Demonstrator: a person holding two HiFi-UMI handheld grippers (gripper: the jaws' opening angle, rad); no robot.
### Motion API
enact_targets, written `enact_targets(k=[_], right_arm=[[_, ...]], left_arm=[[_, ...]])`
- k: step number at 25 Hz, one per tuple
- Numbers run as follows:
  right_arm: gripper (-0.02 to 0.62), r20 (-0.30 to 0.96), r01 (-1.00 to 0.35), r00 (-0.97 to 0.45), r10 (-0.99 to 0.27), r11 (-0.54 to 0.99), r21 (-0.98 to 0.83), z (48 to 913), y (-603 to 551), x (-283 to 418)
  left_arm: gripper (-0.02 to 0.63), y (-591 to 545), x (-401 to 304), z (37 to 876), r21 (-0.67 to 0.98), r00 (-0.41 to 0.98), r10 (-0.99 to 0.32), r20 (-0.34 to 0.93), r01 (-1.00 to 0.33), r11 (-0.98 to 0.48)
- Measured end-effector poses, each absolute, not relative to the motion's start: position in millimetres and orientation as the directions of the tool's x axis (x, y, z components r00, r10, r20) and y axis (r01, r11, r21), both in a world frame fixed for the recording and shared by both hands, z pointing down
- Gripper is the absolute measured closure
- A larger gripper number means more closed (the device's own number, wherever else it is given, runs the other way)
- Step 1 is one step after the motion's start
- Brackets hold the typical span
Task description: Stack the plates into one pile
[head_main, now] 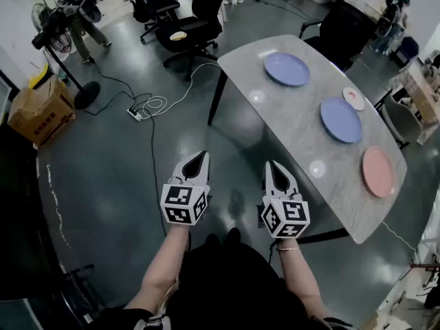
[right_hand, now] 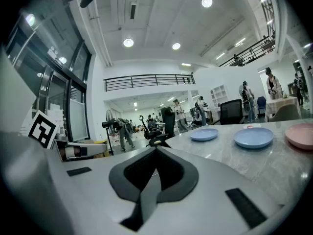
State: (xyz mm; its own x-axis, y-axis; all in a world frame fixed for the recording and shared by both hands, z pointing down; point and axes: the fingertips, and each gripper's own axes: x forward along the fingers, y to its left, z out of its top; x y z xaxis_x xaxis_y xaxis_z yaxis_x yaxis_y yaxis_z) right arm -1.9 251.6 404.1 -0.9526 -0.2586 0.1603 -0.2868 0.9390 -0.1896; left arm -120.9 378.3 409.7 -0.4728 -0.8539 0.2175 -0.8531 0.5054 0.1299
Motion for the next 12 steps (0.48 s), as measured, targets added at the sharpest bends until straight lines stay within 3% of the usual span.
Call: enact_targets(k=[12], right_arm=[[0.590,0.155,-0.304,-0.948,-0.277,0.931,-0.202,403,225,11]], left_arm=[[0.600,352,-116,412,0.123,-0.456,-0.858,0.237,-0.862,0.492]])
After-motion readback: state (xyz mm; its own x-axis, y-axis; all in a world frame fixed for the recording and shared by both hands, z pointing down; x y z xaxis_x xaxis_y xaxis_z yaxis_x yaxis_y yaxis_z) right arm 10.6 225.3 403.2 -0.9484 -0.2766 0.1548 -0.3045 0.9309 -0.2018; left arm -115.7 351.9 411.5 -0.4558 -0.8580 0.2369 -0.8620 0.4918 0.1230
